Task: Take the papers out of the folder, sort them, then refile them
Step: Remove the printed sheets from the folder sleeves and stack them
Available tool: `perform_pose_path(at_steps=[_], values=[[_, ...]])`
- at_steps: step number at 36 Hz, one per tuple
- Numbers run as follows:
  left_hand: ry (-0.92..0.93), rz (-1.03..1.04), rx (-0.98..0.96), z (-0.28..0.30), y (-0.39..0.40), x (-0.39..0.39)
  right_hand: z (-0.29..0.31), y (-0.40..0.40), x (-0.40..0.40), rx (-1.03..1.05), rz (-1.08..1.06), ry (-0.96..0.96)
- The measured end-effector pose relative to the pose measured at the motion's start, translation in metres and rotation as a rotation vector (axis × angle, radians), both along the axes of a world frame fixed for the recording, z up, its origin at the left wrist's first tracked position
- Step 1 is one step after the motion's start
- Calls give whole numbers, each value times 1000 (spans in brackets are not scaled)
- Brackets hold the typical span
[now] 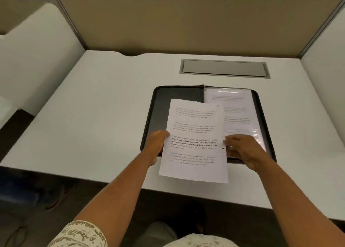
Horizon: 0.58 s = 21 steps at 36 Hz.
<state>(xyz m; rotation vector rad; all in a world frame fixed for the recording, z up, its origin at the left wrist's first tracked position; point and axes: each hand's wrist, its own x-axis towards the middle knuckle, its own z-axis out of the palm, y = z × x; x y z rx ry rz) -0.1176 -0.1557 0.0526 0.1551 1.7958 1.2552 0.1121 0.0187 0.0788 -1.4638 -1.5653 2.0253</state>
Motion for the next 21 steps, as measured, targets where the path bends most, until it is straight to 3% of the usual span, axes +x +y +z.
perform_pose_path(at_steps=[10,15,21], values=[[193,192,-38,-5,-26,-58,-37,-31,-93,129,43,-96],[214,136,-40,-9,-45,-99,-45,-43,-143,155,5,-71],[324,136,-108,-18,-63,-157,-66,-60,-203,127,104,-212]])
